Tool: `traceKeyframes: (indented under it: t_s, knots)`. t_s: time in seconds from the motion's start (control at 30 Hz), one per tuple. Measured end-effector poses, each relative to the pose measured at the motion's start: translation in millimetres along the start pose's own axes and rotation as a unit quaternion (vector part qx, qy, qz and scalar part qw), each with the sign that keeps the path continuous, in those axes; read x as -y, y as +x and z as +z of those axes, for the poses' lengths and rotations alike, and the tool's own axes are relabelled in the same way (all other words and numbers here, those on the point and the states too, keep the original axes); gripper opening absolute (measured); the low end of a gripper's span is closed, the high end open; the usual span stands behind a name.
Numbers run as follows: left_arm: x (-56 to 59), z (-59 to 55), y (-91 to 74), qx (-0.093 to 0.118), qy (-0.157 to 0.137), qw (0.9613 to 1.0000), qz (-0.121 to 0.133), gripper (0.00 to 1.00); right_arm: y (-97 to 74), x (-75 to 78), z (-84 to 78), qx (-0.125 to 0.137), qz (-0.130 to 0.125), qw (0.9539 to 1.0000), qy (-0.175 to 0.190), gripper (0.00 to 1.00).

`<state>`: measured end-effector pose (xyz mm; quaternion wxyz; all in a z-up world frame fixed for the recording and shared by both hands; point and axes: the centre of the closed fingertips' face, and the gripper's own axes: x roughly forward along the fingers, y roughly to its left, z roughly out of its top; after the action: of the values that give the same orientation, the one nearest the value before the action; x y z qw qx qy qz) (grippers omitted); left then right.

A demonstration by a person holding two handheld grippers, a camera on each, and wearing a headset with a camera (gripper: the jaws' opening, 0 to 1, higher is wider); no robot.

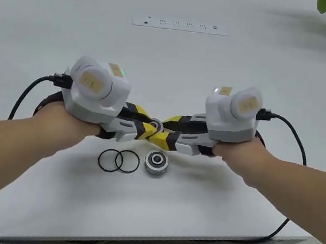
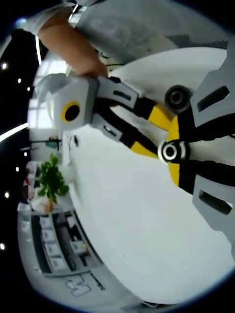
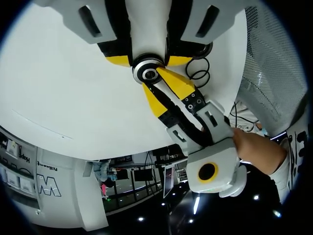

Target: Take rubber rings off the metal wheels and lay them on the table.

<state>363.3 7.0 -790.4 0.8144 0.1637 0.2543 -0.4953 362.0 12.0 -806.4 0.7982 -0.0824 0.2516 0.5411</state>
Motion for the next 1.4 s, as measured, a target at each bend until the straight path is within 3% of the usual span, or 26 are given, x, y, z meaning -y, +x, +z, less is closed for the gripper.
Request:
traceKeyframes:
  t_s: [0.83, 1.4]
  knots:
    - [0.0, -0.4, 0.4, -0.005, 0.001, 1.0000, 0.006, 0.13, -8.7, 1.7, -5.6, -0.007, 0.001, 1.0000, 0.006, 0.07]
    - [-0.4, -0.9, 0.4, -0.007, 0.004, 0.9999, 0.014, 0.13, -14.1, 4.3, -4.1, 0.001, -0.002, 0.9984, 0.057, 0.00]
